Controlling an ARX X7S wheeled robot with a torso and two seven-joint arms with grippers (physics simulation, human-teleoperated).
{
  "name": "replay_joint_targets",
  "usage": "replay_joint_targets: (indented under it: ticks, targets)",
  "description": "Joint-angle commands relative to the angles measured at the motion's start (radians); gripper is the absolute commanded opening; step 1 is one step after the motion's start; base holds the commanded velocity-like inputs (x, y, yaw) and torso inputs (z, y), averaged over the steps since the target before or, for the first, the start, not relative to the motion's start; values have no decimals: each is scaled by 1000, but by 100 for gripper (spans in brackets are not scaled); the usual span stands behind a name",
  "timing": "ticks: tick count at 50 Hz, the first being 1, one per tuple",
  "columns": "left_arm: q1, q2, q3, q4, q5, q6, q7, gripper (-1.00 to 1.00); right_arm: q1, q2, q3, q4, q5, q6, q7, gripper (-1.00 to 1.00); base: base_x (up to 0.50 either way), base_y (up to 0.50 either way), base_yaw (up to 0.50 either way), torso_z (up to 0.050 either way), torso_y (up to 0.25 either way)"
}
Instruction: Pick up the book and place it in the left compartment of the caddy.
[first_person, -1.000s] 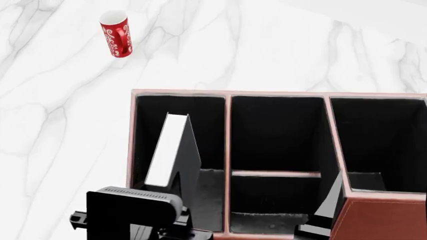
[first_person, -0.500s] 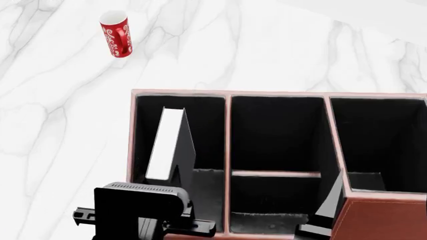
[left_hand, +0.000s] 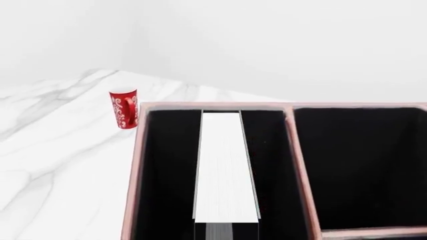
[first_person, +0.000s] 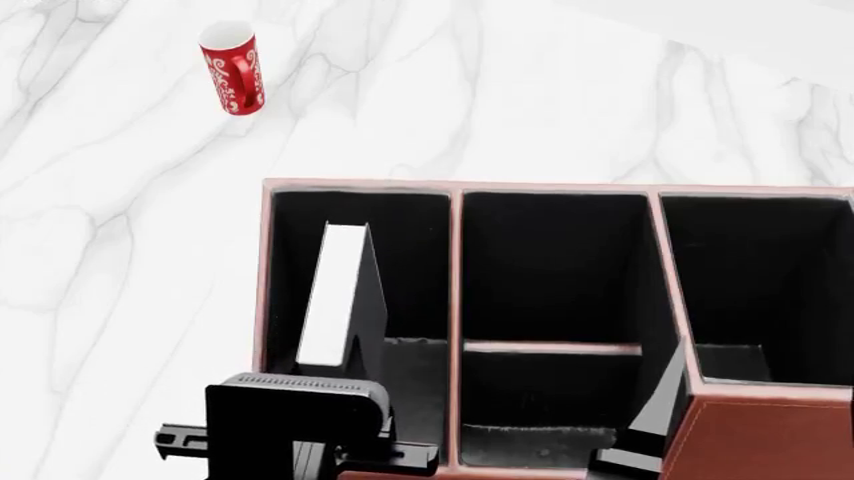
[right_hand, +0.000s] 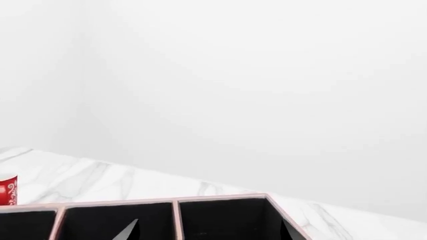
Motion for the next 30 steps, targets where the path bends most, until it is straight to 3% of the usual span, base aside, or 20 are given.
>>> replay_joint_targets:
  ticks: [1, 17, 18, 30]
  targets:
    - [-12, 9, -4, -3, 34, 28, -9, -100, 1, 1, -4, 4, 0, -4, 0, 100, 0, 0, 0, 0, 0]
    - [-20, 16, 5, -38, 16, 51, 18, -100, 2, 4, -7, 6, 1, -7, 3, 100, 0, 0, 0, 0, 2]
    - [-21, 16, 6, -35, 13, 51, 20, 100, 2, 4, -7, 6, 2, -8, 3, 100, 0, 0, 0, 0, 0]
    - [-26, 11, 7, -34, 3, 50, 20, 100, 2, 6, -7, 2, 6, -6, 6, 100, 0, 0, 0, 0, 0]
